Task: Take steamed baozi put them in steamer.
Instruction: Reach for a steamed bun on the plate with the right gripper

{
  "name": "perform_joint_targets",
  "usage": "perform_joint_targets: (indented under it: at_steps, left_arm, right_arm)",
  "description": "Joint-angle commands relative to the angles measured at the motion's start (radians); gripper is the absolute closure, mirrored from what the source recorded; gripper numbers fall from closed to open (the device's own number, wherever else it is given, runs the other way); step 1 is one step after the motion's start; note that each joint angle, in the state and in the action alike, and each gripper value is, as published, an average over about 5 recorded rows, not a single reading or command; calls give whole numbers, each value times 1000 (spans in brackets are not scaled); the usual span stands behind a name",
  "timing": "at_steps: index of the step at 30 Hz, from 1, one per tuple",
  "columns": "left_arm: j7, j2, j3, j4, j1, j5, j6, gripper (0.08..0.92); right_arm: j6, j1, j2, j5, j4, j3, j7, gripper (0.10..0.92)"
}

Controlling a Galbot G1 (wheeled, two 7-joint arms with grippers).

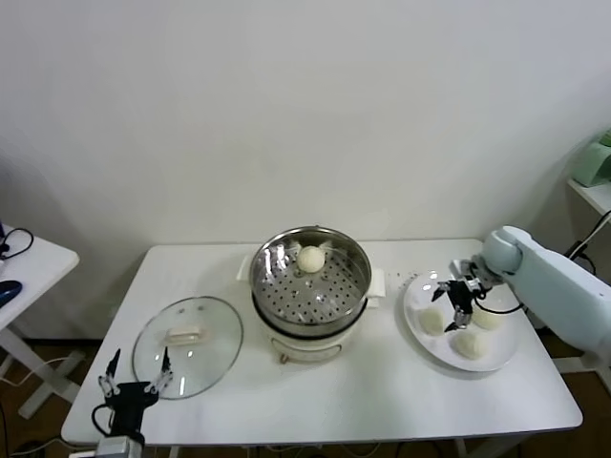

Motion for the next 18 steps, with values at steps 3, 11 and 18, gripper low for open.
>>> perform_joint_targets:
  at_steps: [3,11,18]
  left_arm:
    - [-3,3,-4,10,-7,2,3,177]
    - [-5,4,-2,16,-9,3,3,177]
    - [-6,3,-1,17,-8,4,2,177]
  right_arm:
    - [1,-28,35,-23,-43,23,-3,203]
    - [4,-32,40,-39,-53,28,-5,214]
    - [4,-31,40,-37,-58,30,-2,291]
